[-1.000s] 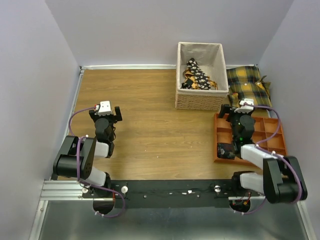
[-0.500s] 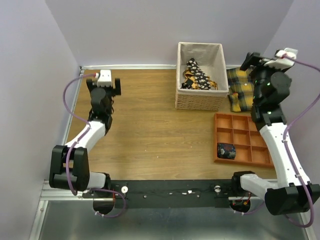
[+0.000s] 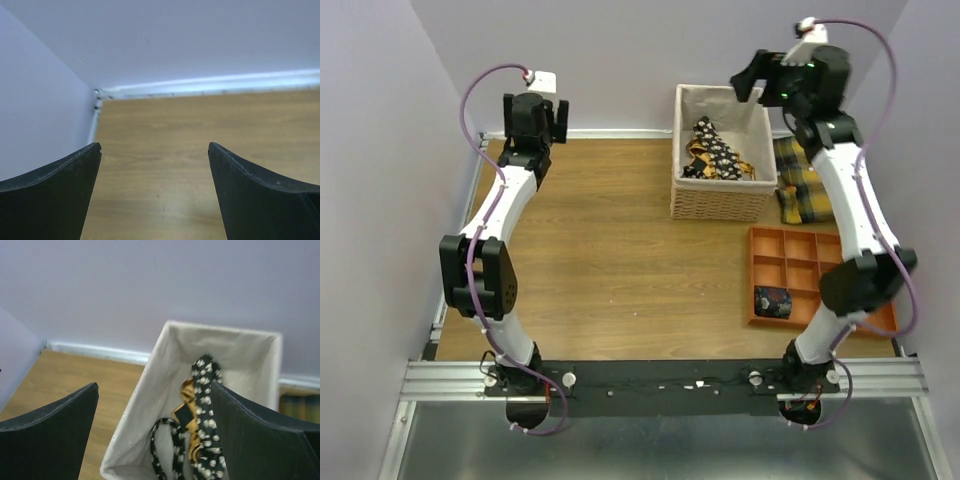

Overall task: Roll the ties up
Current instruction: Pick up the tie from the bin.

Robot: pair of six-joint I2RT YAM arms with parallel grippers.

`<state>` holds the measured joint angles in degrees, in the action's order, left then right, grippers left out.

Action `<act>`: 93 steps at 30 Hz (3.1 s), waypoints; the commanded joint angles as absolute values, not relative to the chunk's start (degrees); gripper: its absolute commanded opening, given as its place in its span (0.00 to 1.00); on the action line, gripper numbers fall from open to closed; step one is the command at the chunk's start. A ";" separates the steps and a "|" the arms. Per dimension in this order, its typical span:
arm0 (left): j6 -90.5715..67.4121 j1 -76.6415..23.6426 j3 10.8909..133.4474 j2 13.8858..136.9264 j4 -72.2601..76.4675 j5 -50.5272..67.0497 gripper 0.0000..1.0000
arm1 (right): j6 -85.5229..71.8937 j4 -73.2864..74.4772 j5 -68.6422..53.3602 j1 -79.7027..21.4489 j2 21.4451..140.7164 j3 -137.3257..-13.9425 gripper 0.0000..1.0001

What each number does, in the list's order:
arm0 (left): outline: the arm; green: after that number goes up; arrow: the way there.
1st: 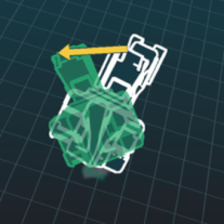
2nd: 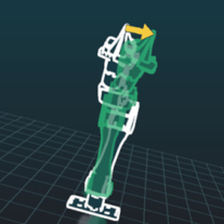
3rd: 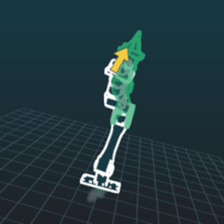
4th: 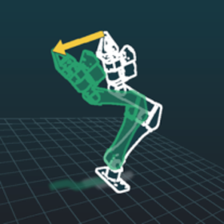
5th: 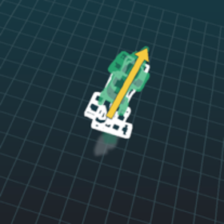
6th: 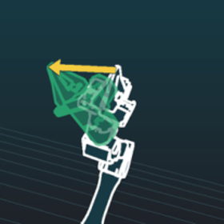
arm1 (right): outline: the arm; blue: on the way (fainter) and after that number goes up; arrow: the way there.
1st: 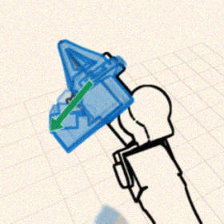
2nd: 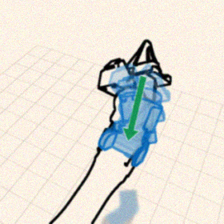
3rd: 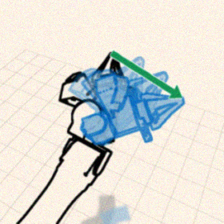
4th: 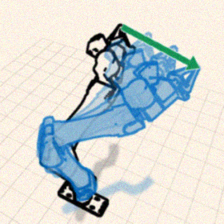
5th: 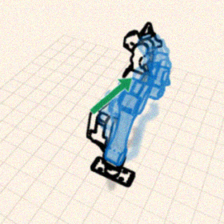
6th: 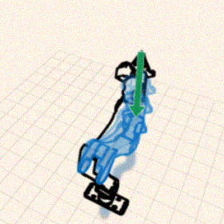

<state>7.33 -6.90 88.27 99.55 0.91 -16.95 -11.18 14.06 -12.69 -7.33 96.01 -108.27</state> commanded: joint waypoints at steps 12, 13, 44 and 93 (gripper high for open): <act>4.57 -7.29 88.67 102.39 -11.86 9.76 0.99 | -18.82 52.89 9.22 -14.41 134.71 -137.10 0.98; 5.27 -7.29 89.90 103.52 -11.87 9.76 0.99 | -18.37 53.35 9.92 -14.50 135.69 -138.33 0.98; 5.27 -7.29 95.01 108.63 -12.31 9.58 0.99 | -8.09 33.58 15.55 -14.50 140.68 -136.13 0.76; 4.40 -7.38 95.89 108.02 -15.03 8.61 0.99 | -18.54 44.65 15.38 -14.15 133.26 -128.59 0.01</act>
